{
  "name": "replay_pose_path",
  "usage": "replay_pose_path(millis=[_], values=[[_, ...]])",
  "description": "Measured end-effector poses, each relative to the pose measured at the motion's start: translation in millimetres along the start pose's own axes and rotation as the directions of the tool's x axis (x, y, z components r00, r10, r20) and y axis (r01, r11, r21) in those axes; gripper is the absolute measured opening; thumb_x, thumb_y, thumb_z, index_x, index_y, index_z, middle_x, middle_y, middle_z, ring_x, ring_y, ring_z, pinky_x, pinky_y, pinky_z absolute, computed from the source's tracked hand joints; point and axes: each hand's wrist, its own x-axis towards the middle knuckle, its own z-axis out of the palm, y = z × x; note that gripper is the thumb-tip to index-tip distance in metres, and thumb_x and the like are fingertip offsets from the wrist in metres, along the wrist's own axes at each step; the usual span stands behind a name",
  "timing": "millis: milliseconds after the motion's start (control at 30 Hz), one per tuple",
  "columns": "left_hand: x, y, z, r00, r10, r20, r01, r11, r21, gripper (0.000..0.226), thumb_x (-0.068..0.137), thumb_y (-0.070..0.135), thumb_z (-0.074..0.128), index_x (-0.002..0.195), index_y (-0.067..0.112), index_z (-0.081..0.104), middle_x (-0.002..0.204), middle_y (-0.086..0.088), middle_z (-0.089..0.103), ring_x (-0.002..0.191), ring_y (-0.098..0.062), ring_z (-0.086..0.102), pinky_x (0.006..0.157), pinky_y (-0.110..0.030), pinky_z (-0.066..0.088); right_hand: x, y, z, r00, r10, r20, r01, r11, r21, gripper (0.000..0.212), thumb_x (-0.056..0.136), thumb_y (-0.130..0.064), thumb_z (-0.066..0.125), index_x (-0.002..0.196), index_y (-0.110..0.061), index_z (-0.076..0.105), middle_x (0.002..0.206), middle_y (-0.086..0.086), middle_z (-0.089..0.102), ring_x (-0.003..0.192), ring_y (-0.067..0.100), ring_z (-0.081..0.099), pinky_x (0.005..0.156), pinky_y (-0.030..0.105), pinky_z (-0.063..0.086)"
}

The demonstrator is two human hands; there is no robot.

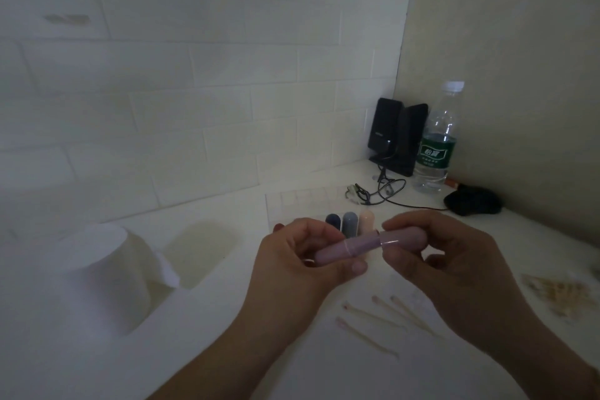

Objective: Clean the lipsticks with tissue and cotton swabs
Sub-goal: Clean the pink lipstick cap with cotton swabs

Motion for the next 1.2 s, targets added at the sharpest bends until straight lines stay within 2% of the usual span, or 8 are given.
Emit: replay_pose_path(millis=[133,300,600,767,900,1000,1100,1200], values=[[-2,1,1,0.998,0.057,0.041,-0.057,0.998,0.011,0.031,0.054,0.015,0.09,0.078,0.023,0.072,0.079,0.006,0.075,0.075,-0.01,0.071,0.07,-0.024,0.055,0,0,1,0.999,-0.009,0.044,0.009,1.0,0.003,0.023,0.065,-0.044,0.066,0.086,-0.034,0.069,0.085,-0.009,0.068,0.069,0.011,0.06,0.048,0.02,0.048],[-9,2,5,0.98,0.19,0.052,-0.196,0.968,0.156,0.037,0.053,0.025,0.092,0.084,0.03,0.072,0.081,0.016,0.074,0.079,-0.002,0.07,0.085,-0.035,0.055,-4,2,7,0.993,-0.039,0.11,0.024,0.99,0.136,0.024,0.07,-0.047,0.072,0.091,-0.037,0.069,0.086,-0.002,0.071,0.071,0.023,0.066,0.054,0.047,0.054],[-15,5,5,0.949,0.312,0.041,-0.308,0.895,0.323,0.067,0.063,0.05,0.078,0.118,0.067,0.041,0.088,0.044,0.063,0.091,0.01,0.065,0.103,-0.055,0.041,-6,-3,8,0.994,-0.039,0.105,0.02,0.985,0.171,0.026,0.066,-0.044,0.074,0.091,-0.034,0.072,0.084,-0.001,0.074,0.07,0.036,0.065,0.054,0.058,0.051],[-7,0,1,0.949,0.284,0.134,-0.314,0.851,0.42,0.085,0.065,0.055,0.077,0.126,0.075,0.021,0.092,0.051,0.056,0.116,-0.007,0.059,0.108,-0.049,0.038,-7,4,18,0.995,0.036,0.096,-0.054,0.978,0.2,0.02,0.07,-0.028,0.07,0.089,-0.034,0.069,0.087,-0.002,0.072,0.069,0.01,0.065,0.049,0.033,0.048],[13,-10,-20,0.893,0.333,0.303,-0.45,0.659,0.603,0.089,0.063,0.077,0.061,0.14,0.056,0.022,0.136,0.034,0.035,0.134,0.0,0.027,0.114,-0.034,0.023,-5,12,22,0.997,0.069,0.025,-0.072,0.975,0.208,0.027,0.075,-0.011,0.073,0.094,-0.029,0.068,0.091,-0.003,0.071,0.078,0.014,0.065,0.055,0.031,0.052],[26,-26,-31,0.885,0.425,0.189,-0.397,0.479,0.783,0.067,0.076,0.062,0.061,0.136,0.037,0.042,0.146,0.012,0.036,0.134,-0.021,0.023,0.106,-0.043,0.021,-3,8,21,0.996,0.08,-0.039,-0.078,0.995,0.068,0.047,0.074,-0.003,0.075,0.107,-0.03,0.056,0.086,-0.013,0.072,0.088,0.007,0.066,0.07,0.028,0.053],[34,-37,-36,0.911,0.412,0.032,-0.271,0.537,0.799,0.049,0.076,0.033,0.077,0.121,0.029,0.06,0.133,0.005,0.053,0.125,-0.026,0.037,0.097,-0.04,0.027,5,-7,27,0.997,0.022,-0.07,-0.027,0.997,-0.076,0.046,0.076,-0.006,0.075,0.1,-0.034,0.047,0.081,-0.033,0.066,0.089,-0.009,0.06,0.07,0.024,0.044],[34,-35,-37,0.913,0.409,-0.008,-0.251,0.577,0.777,0.041,0.082,0.035,0.065,0.122,0.029,0.059,0.13,0.007,0.054,0.123,-0.023,0.037,0.097,-0.039,0.03,28,-16,34,0.995,-0.096,-0.024,0.089,0.971,-0.223,0.037,0.078,-0.012,0.073,0.095,-0.034,0.048,0.083,-0.036,0.063,0.089,-0.012,0.057,0.076,0.015,0.039]])
